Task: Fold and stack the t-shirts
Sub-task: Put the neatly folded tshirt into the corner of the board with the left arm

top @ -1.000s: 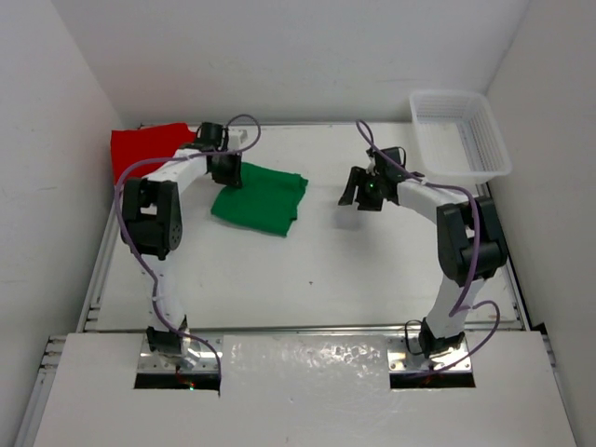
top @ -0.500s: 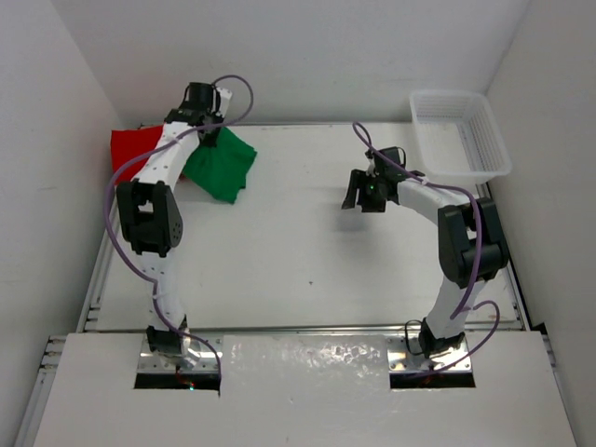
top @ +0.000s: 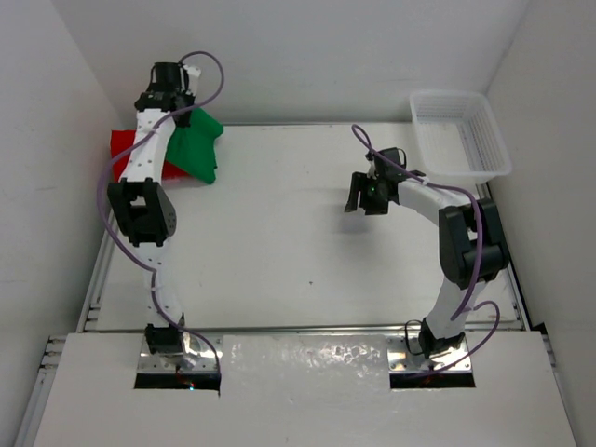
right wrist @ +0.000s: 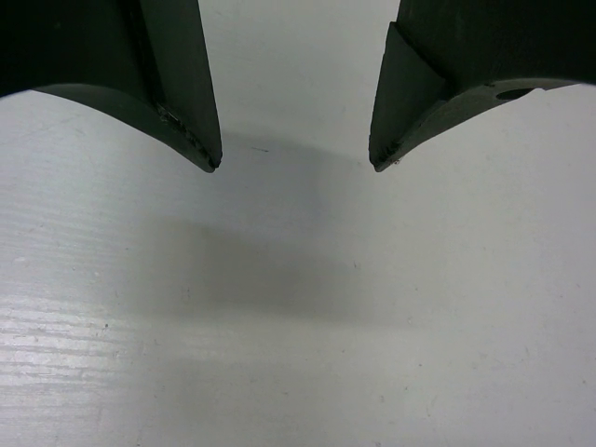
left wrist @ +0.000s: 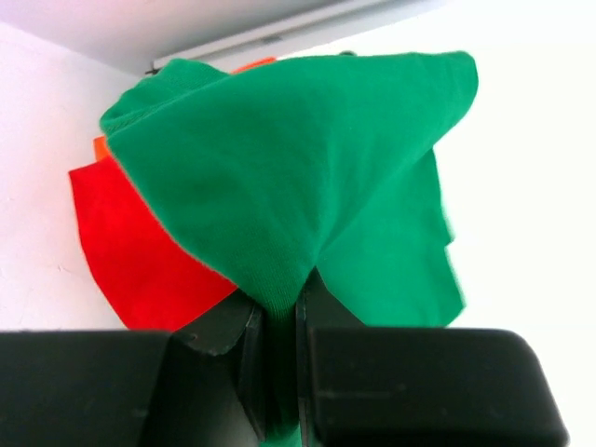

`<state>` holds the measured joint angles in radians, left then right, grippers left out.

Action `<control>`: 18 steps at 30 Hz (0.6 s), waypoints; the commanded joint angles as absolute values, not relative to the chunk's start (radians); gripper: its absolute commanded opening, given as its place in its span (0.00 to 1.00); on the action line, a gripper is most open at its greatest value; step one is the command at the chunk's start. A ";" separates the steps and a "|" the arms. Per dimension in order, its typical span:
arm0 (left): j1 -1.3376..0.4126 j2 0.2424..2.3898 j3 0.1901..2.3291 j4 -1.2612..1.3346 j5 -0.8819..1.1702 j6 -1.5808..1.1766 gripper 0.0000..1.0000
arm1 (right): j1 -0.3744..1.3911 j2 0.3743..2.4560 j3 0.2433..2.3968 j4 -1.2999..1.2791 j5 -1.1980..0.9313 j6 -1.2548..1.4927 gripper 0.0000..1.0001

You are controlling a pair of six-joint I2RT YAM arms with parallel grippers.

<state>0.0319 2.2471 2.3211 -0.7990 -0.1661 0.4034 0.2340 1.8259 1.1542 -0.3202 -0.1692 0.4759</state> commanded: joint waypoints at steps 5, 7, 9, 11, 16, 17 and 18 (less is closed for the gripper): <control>0.216 2.217 2.396 -0.681 0.168 0.312 0.00 | 0.236 1.763 1.150 -0.330 -0.155 0.465 0.63; 0.253 2.232 2.416 -0.663 0.202 0.290 0.00 | 0.236 1.758 1.150 -0.337 -0.153 0.462 0.63; 0.287 2.244 2.416 -0.660 0.284 0.272 0.00 | 0.236 1.756 1.154 -0.348 -0.149 0.459 0.63; 0.307 2.259 2.387 -0.641 0.348 0.249 0.00 | 0.236 1.758 1.155 -0.348 -0.149 0.457 0.63; 0.374 2.331 2.382 -0.604 0.390 0.232 0.00 | 0.236 1.778 1.180 -0.359 -0.158 0.456 0.63; 0.377 2.348 2.390 -0.604 0.376 0.242 0.00 | 0.236 1.782 1.187 -0.364 -0.160 0.453 0.63; 0.386 2.379 2.402 -0.603 0.367 0.253 0.00 | 0.236 1.787 1.199 -0.376 -0.161 0.453 0.63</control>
<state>0.3691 2.3192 2.3596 -0.6773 0.3264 0.2562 0.2340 1.7977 1.1542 -0.3592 -0.1596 0.4702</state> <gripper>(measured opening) 0.079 0.626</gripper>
